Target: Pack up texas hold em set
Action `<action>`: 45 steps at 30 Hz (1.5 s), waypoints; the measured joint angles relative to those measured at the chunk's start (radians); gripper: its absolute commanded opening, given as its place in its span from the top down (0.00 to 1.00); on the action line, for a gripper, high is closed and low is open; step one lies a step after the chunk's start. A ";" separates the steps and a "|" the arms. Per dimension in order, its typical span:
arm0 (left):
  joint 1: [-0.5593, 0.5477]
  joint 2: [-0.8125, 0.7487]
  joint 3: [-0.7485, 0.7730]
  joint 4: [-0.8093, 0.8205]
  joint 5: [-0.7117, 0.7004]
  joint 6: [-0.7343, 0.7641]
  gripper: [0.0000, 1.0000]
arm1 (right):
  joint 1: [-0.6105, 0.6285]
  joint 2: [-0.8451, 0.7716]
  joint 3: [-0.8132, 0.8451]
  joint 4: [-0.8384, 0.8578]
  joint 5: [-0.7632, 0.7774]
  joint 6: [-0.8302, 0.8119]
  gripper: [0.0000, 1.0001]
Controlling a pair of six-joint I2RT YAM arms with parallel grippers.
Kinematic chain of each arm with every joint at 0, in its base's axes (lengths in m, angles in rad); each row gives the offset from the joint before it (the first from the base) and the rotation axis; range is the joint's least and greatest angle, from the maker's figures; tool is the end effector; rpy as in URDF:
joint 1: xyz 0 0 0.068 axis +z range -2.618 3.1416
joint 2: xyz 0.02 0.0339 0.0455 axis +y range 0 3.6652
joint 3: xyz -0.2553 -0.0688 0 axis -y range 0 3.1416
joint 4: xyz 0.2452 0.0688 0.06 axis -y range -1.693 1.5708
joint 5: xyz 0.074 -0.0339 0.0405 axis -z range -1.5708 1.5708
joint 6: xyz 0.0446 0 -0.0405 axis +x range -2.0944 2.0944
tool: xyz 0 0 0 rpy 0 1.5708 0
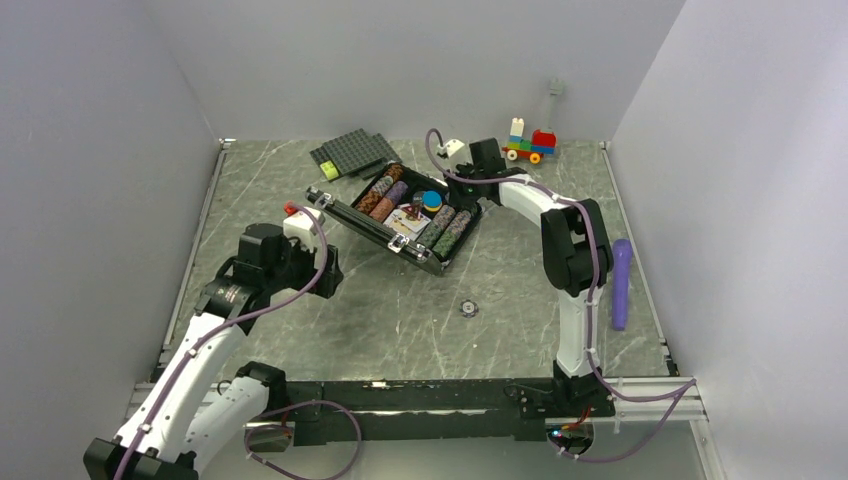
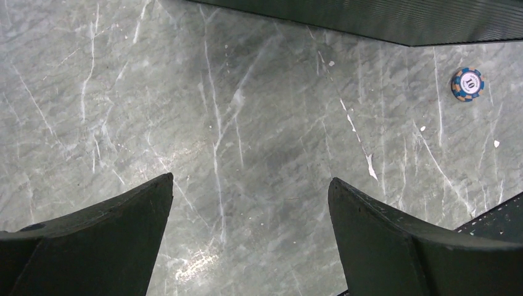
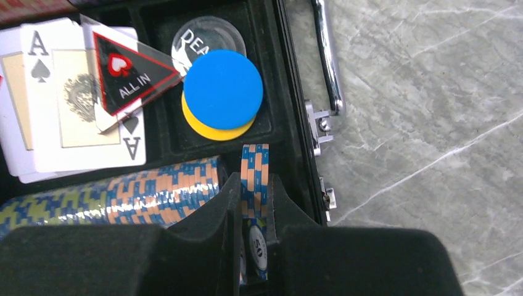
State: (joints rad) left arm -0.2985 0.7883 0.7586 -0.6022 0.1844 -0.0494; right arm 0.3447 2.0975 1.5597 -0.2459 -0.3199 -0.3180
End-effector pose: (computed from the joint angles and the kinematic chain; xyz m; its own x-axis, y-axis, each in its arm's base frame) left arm 0.1715 -0.0613 0.2776 -0.5851 0.1293 -0.8006 0.4021 0.9035 -0.1480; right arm 0.4396 0.1727 0.1780 -0.4652 -0.4824 -0.7422 -0.7115 0.7026 -0.0106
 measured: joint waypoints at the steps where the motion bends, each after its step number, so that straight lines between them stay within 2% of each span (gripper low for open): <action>1: 0.002 0.003 0.000 -0.001 -0.007 0.000 0.01 | 0.003 0.004 0.001 -0.001 0.005 -0.007 1.00; 11: 0.003 0.021 0.000 0.000 -0.026 0.000 0.01 | 0.008 0.036 0.029 -0.074 0.006 -0.055 0.98; 20: 0.003 0.021 0.000 -0.001 -0.033 0.000 0.01 | 0.008 0.036 0.029 -0.076 0.000 -0.059 0.65; 23: 0.003 0.021 0.000 0.000 -0.034 0.000 0.01 | 0.005 0.035 0.029 -0.075 0.007 -0.067 0.59; 30: 0.003 0.029 0.000 0.000 -0.035 0.000 0.01 | 0.002 0.027 0.029 -0.074 0.016 -0.071 0.55; 33: 0.003 0.035 0.000 -0.001 -0.039 0.000 0.01 | 0.002 0.012 0.024 -0.074 0.016 -0.068 0.50; 38: 0.003 0.033 0.000 -0.001 -0.053 0.000 0.01 | 0.008 -0.053 -0.003 -0.068 0.000 -0.051 0.43; 45: 0.003 -0.034 -0.003 0.000 -0.077 0.002 0.01 | 0.024 -0.179 -0.058 -0.059 0.005 0.021 0.40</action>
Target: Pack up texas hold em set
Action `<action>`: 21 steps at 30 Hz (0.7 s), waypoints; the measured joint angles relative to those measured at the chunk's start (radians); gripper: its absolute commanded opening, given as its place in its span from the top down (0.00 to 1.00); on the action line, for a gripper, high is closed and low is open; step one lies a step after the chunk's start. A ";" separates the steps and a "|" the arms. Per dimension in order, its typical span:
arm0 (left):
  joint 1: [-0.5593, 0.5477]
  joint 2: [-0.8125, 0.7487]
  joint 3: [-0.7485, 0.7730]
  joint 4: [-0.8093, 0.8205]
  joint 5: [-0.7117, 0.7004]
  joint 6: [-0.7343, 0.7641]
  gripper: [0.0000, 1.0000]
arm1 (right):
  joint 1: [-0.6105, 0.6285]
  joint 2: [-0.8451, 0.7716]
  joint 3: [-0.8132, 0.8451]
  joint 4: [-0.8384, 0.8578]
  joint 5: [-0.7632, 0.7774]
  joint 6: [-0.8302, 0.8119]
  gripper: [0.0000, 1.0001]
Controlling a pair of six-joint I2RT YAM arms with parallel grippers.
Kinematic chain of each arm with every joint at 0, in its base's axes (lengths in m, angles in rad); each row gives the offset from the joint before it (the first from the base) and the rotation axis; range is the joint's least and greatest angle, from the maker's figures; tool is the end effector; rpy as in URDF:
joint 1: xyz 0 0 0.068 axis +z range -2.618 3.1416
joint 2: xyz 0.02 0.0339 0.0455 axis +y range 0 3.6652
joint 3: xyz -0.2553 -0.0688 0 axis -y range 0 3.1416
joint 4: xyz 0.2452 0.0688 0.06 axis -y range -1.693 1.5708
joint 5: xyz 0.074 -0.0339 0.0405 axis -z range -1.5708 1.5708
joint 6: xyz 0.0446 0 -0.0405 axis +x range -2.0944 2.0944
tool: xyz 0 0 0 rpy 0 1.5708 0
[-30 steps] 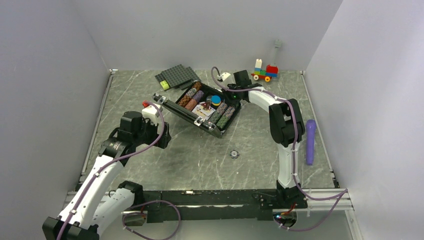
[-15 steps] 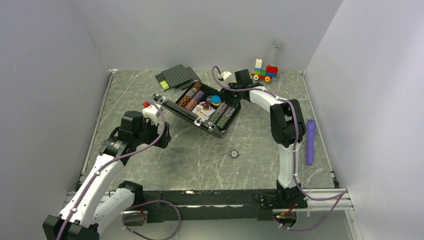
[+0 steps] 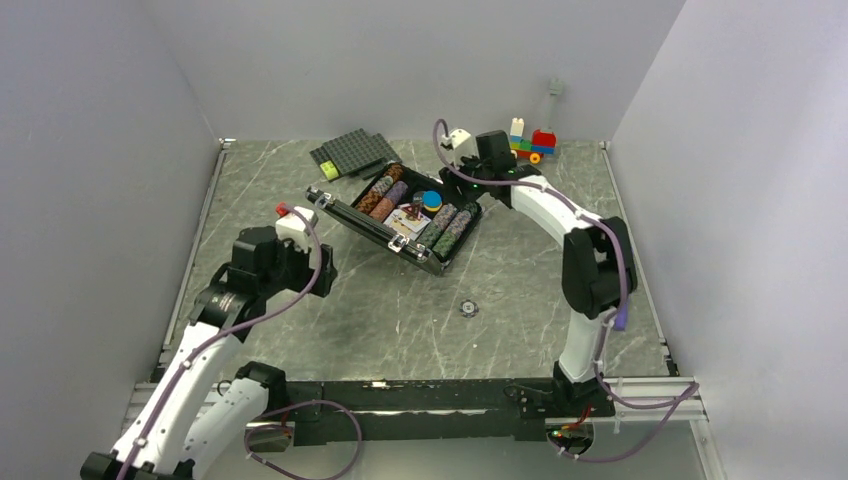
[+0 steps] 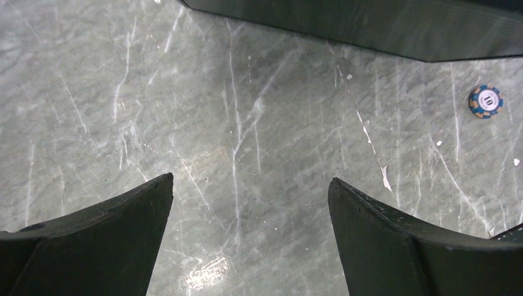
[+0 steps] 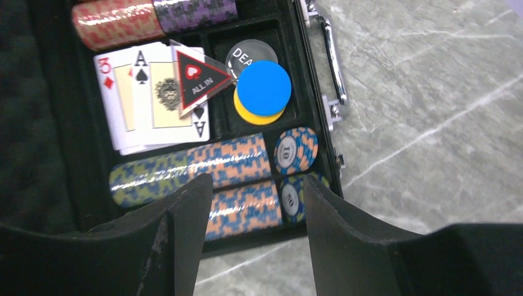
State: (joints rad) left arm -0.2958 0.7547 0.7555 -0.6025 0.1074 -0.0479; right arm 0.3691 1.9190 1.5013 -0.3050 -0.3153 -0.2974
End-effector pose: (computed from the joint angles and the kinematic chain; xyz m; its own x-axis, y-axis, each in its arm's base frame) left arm 0.1677 -0.0561 0.2816 -0.5588 0.1205 -0.8205 0.3480 0.9321 -0.1001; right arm 0.4081 0.1727 0.2319 -0.4257 -0.4634 -0.7772 -0.7161 0.6976 -0.0237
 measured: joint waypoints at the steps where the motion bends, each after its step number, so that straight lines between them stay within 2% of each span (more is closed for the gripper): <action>1: -0.001 -0.015 0.000 0.000 -0.001 0.000 0.01 | 0.000 -0.032 -0.023 0.005 0.004 0.023 0.39; 4: -0.031 -0.074 -0.011 0.007 -0.030 -0.009 0.01 | -0.001 -0.159 -0.128 0.031 0.024 0.111 0.38; 7: -0.125 -0.117 -0.018 -0.002 -0.090 -0.042 0.02 | -0.001 -0.286 -0.226 0.050 0.048 0.202 0.38; 12: -0.394 -0.132 -0.025 -0.012 -0.223 -0.162 0.02 | -0.001 -0.500 -0.391 0.063 0.083 0.373 0.37; 18: -0.678 -0.005 -0.059 0.028 -0.347 -0.306 0.01 | -0.001 -0.691 -0.631 0.031 0.134 0.503 0.36; 21: -0.752 0.105 -0.063 0.082 -0.359 -0.345 0.01 | 0.004 -0.750 -0.728 -0.002 0.157 0.546 0.28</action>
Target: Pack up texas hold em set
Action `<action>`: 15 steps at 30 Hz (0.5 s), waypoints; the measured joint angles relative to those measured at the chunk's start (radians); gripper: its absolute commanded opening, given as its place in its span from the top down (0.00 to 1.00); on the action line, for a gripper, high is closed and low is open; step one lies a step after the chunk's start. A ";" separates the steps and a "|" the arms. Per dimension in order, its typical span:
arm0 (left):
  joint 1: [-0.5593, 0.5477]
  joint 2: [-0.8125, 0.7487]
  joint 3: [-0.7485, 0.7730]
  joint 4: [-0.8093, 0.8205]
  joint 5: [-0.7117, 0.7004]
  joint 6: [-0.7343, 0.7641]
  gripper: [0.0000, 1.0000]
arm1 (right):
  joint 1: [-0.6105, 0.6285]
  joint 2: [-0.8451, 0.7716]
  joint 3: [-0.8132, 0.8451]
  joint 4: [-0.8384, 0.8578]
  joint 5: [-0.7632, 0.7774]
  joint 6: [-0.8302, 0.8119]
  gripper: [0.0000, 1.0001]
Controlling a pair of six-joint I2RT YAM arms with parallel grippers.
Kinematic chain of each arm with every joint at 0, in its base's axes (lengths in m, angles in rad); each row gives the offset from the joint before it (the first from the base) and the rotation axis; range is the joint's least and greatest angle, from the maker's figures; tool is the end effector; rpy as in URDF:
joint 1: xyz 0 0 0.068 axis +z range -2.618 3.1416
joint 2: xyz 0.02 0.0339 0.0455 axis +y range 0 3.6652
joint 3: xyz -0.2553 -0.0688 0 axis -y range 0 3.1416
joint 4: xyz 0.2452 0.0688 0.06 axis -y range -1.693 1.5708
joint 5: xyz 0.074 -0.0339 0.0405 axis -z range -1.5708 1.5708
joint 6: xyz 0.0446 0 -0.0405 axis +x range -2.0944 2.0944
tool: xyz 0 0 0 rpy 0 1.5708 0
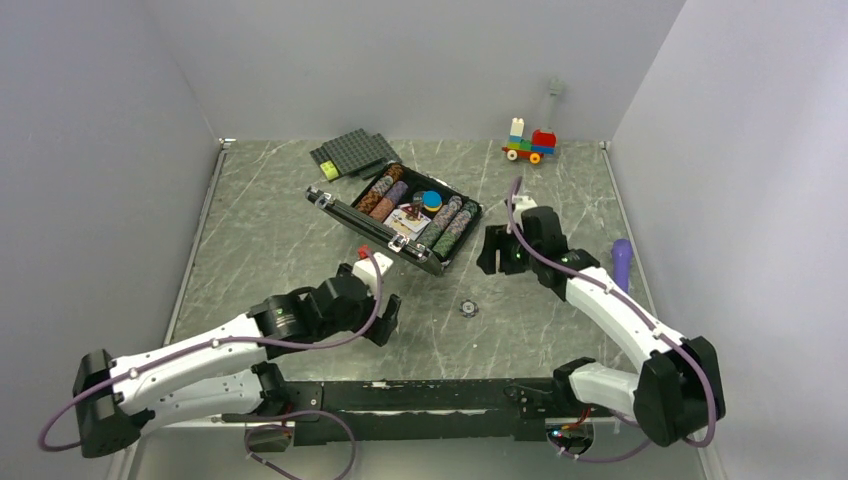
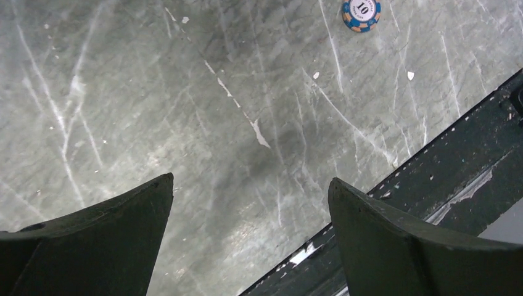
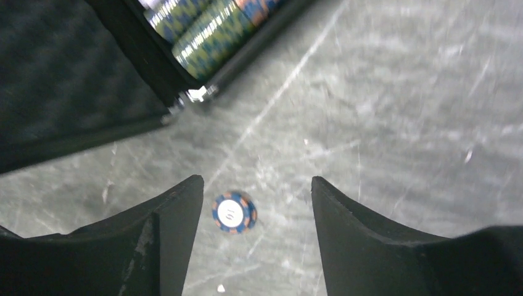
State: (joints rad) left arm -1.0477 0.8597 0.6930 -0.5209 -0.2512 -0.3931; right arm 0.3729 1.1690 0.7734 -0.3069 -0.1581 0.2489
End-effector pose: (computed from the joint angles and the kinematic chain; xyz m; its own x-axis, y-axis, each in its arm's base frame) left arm 0.1074 -0.1640 0.2510 -0.5775 0.2588 -0.7743 0.5650 0.8113 -0.1503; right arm 0.2392 0.1011 0.2331 -0.6994 -0.0124 -0.7146 -0.3089 0.9069 0.2866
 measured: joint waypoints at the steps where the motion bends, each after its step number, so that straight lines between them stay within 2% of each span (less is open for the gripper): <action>1: -0.006 0.026 -0.002 0.018 0.001 -0.009 0.01 | 0.004 -0.017 -0.030 -0.010 0.007 0.018 0.27; 8: 0.027 0.088 0.042 0.053 0.039 0.011 0.01 | 0.140 -0.064 -0.156 -0.041 0.093 0.118 0.26; 15: 0.147 0.015 0.048 0.049 0.101 0.025 0.01 | 0.284 -0.024 -0.167 -0.041 0.211 0.184 0.27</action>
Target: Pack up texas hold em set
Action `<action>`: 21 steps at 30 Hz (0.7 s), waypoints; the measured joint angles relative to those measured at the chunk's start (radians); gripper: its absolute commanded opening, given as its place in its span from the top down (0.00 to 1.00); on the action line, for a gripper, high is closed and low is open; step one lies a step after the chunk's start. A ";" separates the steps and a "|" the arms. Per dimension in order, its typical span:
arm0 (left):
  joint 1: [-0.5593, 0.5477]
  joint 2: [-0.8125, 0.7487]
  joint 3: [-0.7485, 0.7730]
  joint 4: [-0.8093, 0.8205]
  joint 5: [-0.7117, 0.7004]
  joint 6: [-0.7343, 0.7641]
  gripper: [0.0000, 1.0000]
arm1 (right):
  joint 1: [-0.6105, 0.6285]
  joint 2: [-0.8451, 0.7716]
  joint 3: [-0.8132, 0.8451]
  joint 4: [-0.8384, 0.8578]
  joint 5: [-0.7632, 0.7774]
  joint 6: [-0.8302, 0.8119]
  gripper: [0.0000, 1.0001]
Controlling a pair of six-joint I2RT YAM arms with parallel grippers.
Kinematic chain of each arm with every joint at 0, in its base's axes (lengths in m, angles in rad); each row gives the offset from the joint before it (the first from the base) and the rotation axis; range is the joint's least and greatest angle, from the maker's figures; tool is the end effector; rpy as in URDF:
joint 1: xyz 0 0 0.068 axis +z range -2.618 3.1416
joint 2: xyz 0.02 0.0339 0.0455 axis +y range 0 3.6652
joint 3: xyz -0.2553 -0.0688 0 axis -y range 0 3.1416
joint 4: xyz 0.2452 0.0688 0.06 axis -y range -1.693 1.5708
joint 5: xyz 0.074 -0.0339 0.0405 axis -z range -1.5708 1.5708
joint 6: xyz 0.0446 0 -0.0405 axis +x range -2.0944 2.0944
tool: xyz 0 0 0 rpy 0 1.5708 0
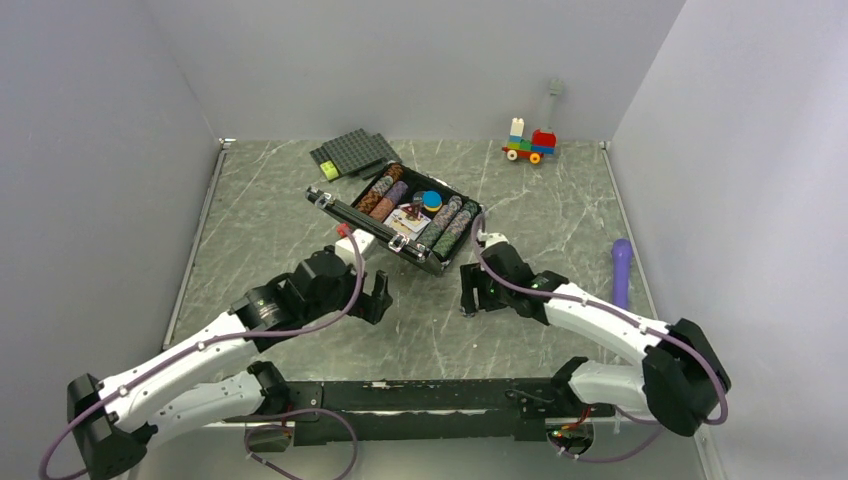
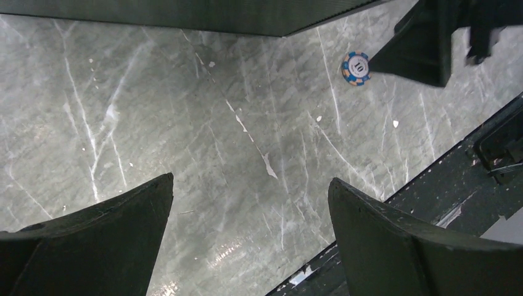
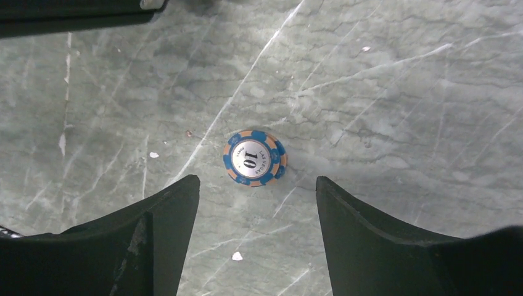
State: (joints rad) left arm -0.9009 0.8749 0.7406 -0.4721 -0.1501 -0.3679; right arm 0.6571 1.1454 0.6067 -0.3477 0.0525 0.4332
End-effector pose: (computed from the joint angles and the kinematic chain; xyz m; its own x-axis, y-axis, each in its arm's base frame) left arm 0.1321 -0.1561 0.2688 -0.5815 0.1614 -0.7974 0.5248 0.8234 -0.2160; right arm 0.1842 0.1391 0.1799 -0.8018 -0.0891 -0.5909 -0.2723 0.9347 0.2285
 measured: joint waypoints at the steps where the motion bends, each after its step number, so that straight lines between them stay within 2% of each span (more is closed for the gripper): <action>1: 0.013 -0.021 -0.003 -0.004 0.006 0.000 0.01 | 0.022 0.019 0.000 0.004 0.019 0.009 0.28; 8: 0.060 -0.106 -0.018 -0.035 0.022 0.007 0.01 | 0.111 0.190 0.023 0.004 0.117 0.048 0.29; 21: 0.078 -0.136 -0.024 -0.068 0.022 0.012 0.01 | 0.134 0.293 0.079 0.022 0.154 0.066 0.37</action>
State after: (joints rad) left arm -0.8230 0.7387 0.7166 -0.5404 -0.1280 -0.3561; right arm 0.7914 1.4380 0.6857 -0.3256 0.2070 0.4992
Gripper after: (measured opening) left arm 0.994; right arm 0.665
